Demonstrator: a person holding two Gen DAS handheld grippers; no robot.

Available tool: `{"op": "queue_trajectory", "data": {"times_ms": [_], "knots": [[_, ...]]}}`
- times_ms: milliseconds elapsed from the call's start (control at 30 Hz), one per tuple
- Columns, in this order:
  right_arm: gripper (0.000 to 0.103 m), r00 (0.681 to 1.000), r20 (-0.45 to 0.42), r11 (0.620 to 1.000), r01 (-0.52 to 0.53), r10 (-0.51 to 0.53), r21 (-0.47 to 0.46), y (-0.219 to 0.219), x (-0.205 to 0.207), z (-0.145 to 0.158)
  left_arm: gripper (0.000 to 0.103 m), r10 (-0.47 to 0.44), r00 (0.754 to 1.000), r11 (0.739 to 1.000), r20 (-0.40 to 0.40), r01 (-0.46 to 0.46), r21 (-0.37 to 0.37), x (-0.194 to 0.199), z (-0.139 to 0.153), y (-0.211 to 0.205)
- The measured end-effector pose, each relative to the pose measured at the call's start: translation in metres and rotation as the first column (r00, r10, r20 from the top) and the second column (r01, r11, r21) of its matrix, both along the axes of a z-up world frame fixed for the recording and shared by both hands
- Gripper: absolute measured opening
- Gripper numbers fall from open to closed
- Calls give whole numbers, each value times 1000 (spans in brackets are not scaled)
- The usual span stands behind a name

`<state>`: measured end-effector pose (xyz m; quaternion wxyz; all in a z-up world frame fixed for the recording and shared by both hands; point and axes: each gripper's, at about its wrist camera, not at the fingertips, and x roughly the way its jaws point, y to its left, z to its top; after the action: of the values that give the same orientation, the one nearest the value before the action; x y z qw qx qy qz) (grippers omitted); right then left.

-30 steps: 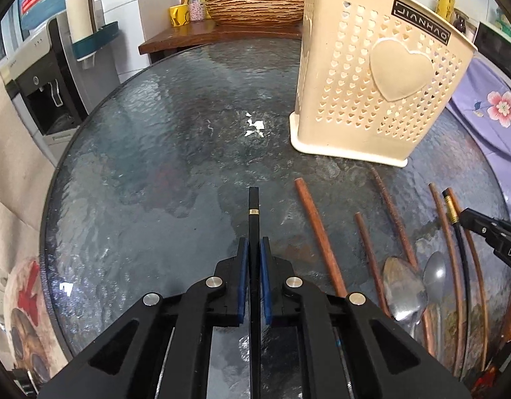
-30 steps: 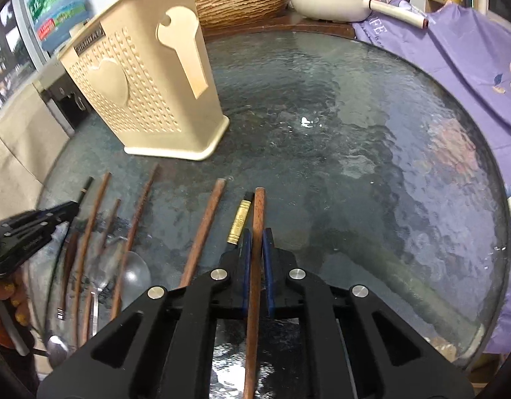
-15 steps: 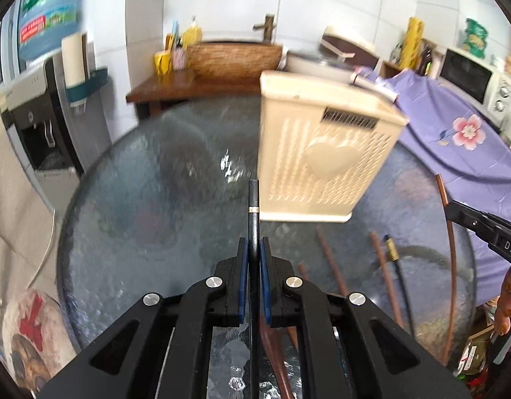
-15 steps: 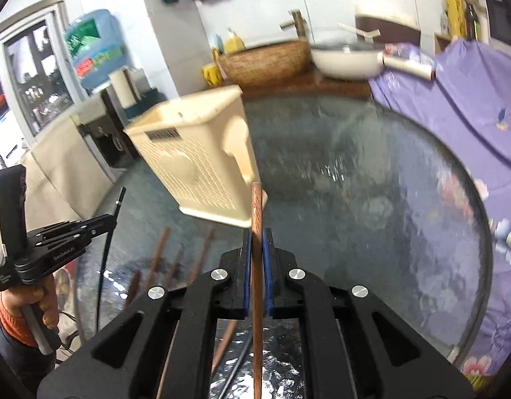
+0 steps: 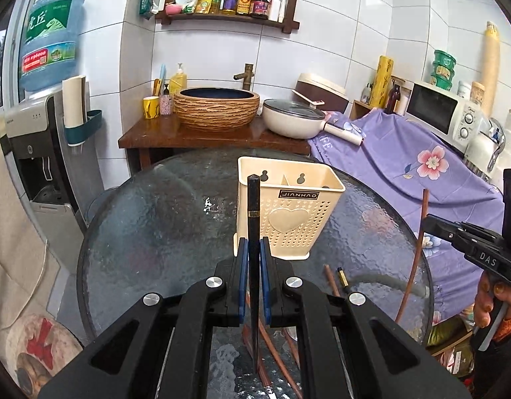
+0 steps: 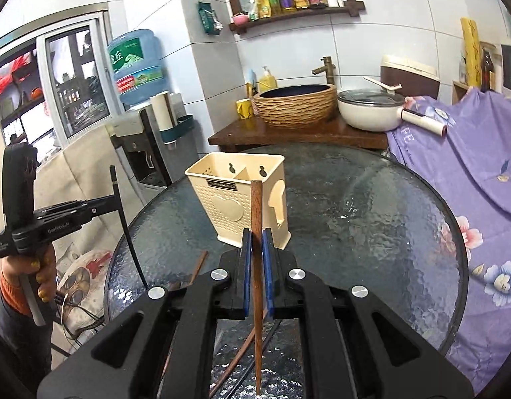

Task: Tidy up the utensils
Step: 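Lift both chopsticks and carry them over the cream basket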

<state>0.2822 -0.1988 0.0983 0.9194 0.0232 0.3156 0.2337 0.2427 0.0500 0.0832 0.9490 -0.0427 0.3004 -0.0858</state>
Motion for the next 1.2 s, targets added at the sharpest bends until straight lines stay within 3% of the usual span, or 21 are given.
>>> {"op": "queue_trajectory", "data": {"times_ms": [733, 933, 1067, 1200], "knots": [[7, 996, 70, 998, -63, 61, 21, 5, -9, 41, 7, -37, 997, 999, 67, 37, 8, -5, 32, -5], [7, 992, 96, 996, -86, 85, 5, 22, 7, 61, 7, -72, 993, 997, 95, 73, 2, 10, 60, -14], [7, 991, 102, 995, -91, 87, 42, 29, 25, 79, 7, -84, 988, 996, 127, 84, 5, 29, 90, -23], [7, 981, 179, 996, -76, 68, 38, 39, 43, 117, 7, -78, 981, 997, 180, 79, 3, 46, 126, -28]]}}
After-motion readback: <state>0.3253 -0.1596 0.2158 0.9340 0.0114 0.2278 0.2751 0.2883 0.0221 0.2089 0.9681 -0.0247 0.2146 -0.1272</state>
